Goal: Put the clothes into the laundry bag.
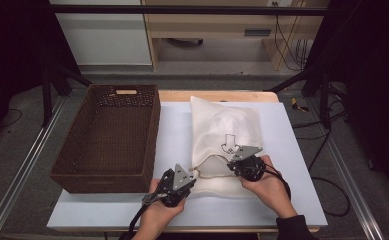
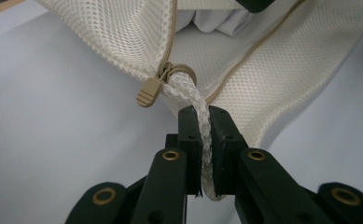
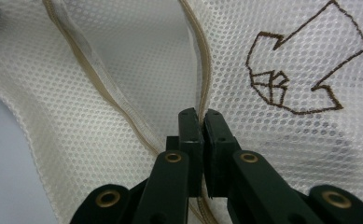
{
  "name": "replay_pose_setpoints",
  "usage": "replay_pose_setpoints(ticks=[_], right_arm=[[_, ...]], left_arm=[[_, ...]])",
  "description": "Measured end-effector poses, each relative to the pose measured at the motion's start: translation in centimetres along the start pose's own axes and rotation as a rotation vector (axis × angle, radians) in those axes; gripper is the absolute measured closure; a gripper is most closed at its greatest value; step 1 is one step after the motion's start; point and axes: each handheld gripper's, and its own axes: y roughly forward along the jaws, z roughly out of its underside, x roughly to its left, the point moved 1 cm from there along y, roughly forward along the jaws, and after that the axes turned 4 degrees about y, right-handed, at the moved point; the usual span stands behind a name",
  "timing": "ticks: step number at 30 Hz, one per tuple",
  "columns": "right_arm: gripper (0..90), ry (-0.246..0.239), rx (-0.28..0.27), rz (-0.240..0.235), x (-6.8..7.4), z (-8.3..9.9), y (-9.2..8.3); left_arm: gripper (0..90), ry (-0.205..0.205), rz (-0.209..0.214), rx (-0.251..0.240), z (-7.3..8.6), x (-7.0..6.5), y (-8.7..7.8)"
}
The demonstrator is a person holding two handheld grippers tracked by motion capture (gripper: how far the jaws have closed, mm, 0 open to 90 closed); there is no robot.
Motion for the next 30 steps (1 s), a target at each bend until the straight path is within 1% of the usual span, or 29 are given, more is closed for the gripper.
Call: replay_pose_setpoints(ticks=[3,4,6,9,10,12,13,14,17,19,20,22,23,26,27,29,30], right_arm=[[87.6,-0.021,-0.002,-0.006,0.8,0.2,-0.5],[87.6,-0.024,-0.010,-0.007,1.1,0.2,-0.6],[87.5,-0.042,-0.008,-0.006,1.8,0.4,-1.0],[87.4,-0.057,-0.004,-0.004,2.5,0.8,-1.2],[87.4,-0.062,0.002,-0.003,2.7,0.9,-1.1],[87.4,-0.073,0.015,0.001,3.0,1.3,-0.6],[87.3,-0.086,0.035,0.004,3.2,1.4,-0.3],[87.3,-0.098,0.050,0.014,3.3,1.6,0.1],[87.2,-0.132,0.090,0.052,3.5,1.9,1.1],[87.0,-0.143,0.095,0.073,3.5,2.1,1.5],[86.6,-0.131,0.090,0.072,3.4,2.1,1.7],[85.6,-0.127,0.079,0.064,3.3,2.2,1.8],[84.6,-0.124,0.074,0.065,3.2,2.3,1.7],[76.9,-0.121,0.036,0.065,3.4,2.3,1.5],[73.3,-0.123,0.022,0.063,3.5,2.3,1.4],[68.9,-0.140,0.010,0.058,3.7,2.3,1.3],[65.7,-0.140,0.004,0.061,3.8,2.3,1.2]], left_arm=[[84.4,0.009,0.003,0.030,0.9,-0.5,-0.3],[84.4,0.002,0.005,0.040,1.2,-0.6,-0.3],[84.3,-0.023,0.017,0.053,1.8,-0.6,-0.6],[84.3,-0.022,0.009,0.075,2.7,-0.4,-0.7],[84.4,-0.034,0.011,0.075,3.0,-0.3,-0.7],[84.4,-0.035,0.011,0.083,3.4,-0.1,-0.8],[84.4,-0.037,0.007,0.082,3.6,0.0,-0.7],[84.4,-0.032,0.007,0.088,3.7,0.0,-0.7],[84.3,-0.033,0.007,0.087,4.1,0.1,-0.6],[84.0,-0.037,0.011,0.081,4.2,0.1,-0.6],[83.0,-0.041,0.010,0.075,4.2,0.1,-0.6],[79.7,-0.034,0.011,0.073,4.1,0.1,-0.7],[77.3,-0.039,0.006,0.060,4.0,0.1,-0.8],[64.2,-0.036,-0.021,0.035,3.5,0.1,-1.1],[61.2,-0.033,-0.026,0.019,3.4,0.0,-1.3],[55.1,-0.024,-0.045,0.009,3.0,-0.1,-1.5],[51.7,-0.022,-0.051,-0.004,2.8,-0.1,-1.6]])
